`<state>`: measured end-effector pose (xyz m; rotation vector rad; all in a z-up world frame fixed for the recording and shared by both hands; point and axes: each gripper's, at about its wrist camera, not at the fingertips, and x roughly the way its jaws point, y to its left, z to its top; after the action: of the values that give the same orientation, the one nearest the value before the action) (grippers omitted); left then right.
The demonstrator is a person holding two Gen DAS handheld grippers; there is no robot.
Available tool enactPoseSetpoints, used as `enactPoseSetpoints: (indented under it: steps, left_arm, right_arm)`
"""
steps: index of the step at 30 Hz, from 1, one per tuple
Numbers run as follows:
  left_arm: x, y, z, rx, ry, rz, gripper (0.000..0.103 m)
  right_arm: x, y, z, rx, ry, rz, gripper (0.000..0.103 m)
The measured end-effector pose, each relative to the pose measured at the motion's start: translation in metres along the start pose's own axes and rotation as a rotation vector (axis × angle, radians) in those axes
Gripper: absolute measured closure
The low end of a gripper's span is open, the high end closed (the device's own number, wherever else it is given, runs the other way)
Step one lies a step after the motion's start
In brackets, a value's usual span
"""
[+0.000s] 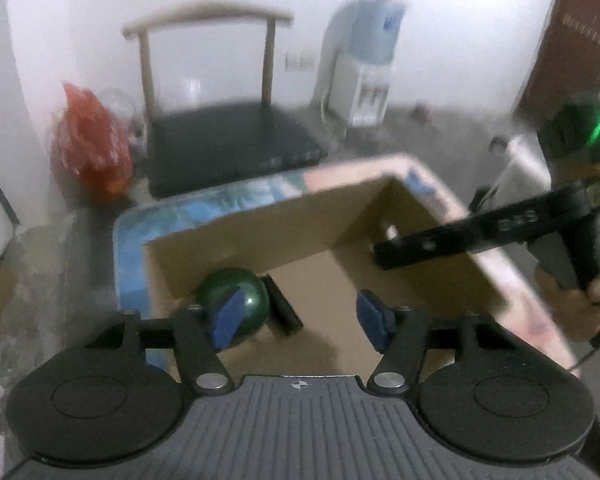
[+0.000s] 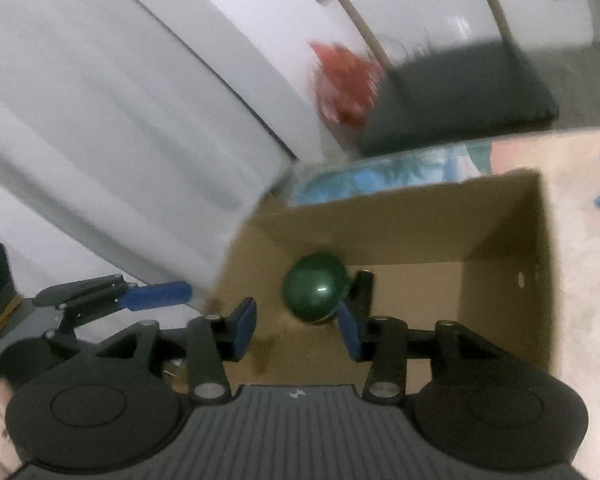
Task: Organize rigid objects
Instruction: 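Move the right gripper back over the table objects, then grasp the green-and-white glue stick with the right gripper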
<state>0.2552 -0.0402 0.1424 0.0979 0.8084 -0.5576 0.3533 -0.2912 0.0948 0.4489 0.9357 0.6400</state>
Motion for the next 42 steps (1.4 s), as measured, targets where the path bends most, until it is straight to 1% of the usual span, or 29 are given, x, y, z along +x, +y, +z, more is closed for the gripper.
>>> enactPoseSetpoints:
  steps: [1,3,4,5,6,8,11,13,14,16,18,20,21,23,25,26,28,31,33,35,38,40,42]
  left_arm:
    - [-0.016,-0.001,-0.007,-0.001,-0.033,-0.003,0.036]
    - [-0.05,-0.009,-0.03,-0.002,-0.11,0.008,0.024]
    - [-0.063,-0.013,-0.043,0.002,-0.144,0.018,0.022]
    - [-0.075,-0.018,-0.058,0.007,-0.169,0.022,0.02]
    - [-0.083,-0.023,-0.072,0.008,-0.184,0.023,0.019]
    - [-0.091,-0.03,-0.102,-0.011,-0.196,0.004,0.019]
    - [-0.088,-0.033,-0.145,-0.069,-0.176,-0.039,0.019]
    - [-0.079,-0.034,-0.17,-0.108,-0.154,-0.047,0.019]
    - [-0.073,-0.034,-0.181,-0.121,-0.147,-0.052,0.019]
    - [-0.062,-0.035,-0.198,-0.145,-0.14,-0.044,0.019]
    - [-0.05,-0.038,-0.213,-0.148,-0.126,-0.035,0.02]
    - [-0.034,-0.044,-0.221,-0.145,-0.104,-0.032,0.021]
    - [-0.027,-0.046,-0.222,-0.142,-0.092,-0.034,0.023]
    - [-0.014,-0.055,-0.226,-0.115,-0.081,-0.03,0.027]
    - [-0.008,-0.063,-0.23,-0.084,-0.072,-0.024,0.03]
    - [-0.008,-0.068,-0.233,-0.069,-0.069,-0.03,0.035]
    - [-0.009,-0.075,-0.239,-0.033,-0.065,-0.059,0.036]
    - [-0.005,-0.083,-0.241,0.007,-0.063,-0.075,0.037]
    - [-0.001,-0.084,-0.245,0.017,-0.057,-0.093,0.039]
    - [0.001,-0.084,-0.244,0.026,-0.054,-0.103,0.039]
    - [0.005,-0.087,-0.243,0.042,-0.051,-0.119,0.04]
    - [0.009,-0.089,-0.242,0.051,-0.044,-0.132,0.04]
    - [0.014,-0.093,-0.241,0.06,-0.034,-0.143,0.042]
  right_arm:
    - [-0.017,0.007,-0.009,-0.015,-0.03,0.016,0.052]
    - [-0.05,0.023,-0.03,-0.056,-0.093,0.048,0.051]
    - [-0.065,0.03,-0.043,-0.073,-0.13,0.057,0.05]
    - [-0.079,0.036,-0.056,-0.093,-0.16,0.066,0.046]
    - [-0.091,0.041,-0.071,-0.111,-0.188,0.077,0.044]
    - [-0.108,0.048,-0.102,-0.128,-0.231,0.094,0.043]
    - [-0.12,0.047,-0.148,-0.127,-0.288,0.123,0.043]
    - [-0.117,0.041,-0.178,-0.11,-0.297,0.139,0.043]
    - [-0.113,0.037,-0.191,-0.099,-0.288,0.148,0.043]
    - [-0.097,0.031,-0.212,-0.069,-0.245,0.146,0.043]
    - [-0.08,0.029,-0.228,-0.057,-0.206,0.124,0.043]
    - [-0.063,0.029,-0.237,-0.061,-0.174,0.082,0.045]
    - [-0.055,0.031,-0.24,-0.069,-0.161,0.058,0.046]
    - [-0.044,0.036,-0.247,-0.096,-0.14,0.032,0.051]
    - [-0.032,0.043,-0.249,-0.128,-0.121,0.007,0.052]
    - [-0.027,0.047,-0.25,-0.142,-0.118,-0.014,0.053]
    - [-0.023,0.052,-0.257,-0.177,-0.109,-0.059,0.053]
    - [-0.014,0.048,-0.257,-0.172,-0.087,-0.062,0.053]
    - [-0.012,0.044,-0.256,-0.165,-0.088,-0.084,0.053]
    - [-0.013,0.035,-0.253,-0.139,-0.096,-0.104,0.057]
    - [-0.014,0.023,-0.249,-0.093,-0.097,-0.105,0.057]
    - [-0.011,0.022,-0.249,-0.103,-0.089,-0.112,0.057]
    - [-0.008,0.022,-0.248,-0.11,-0.072,-0.098,0.057]
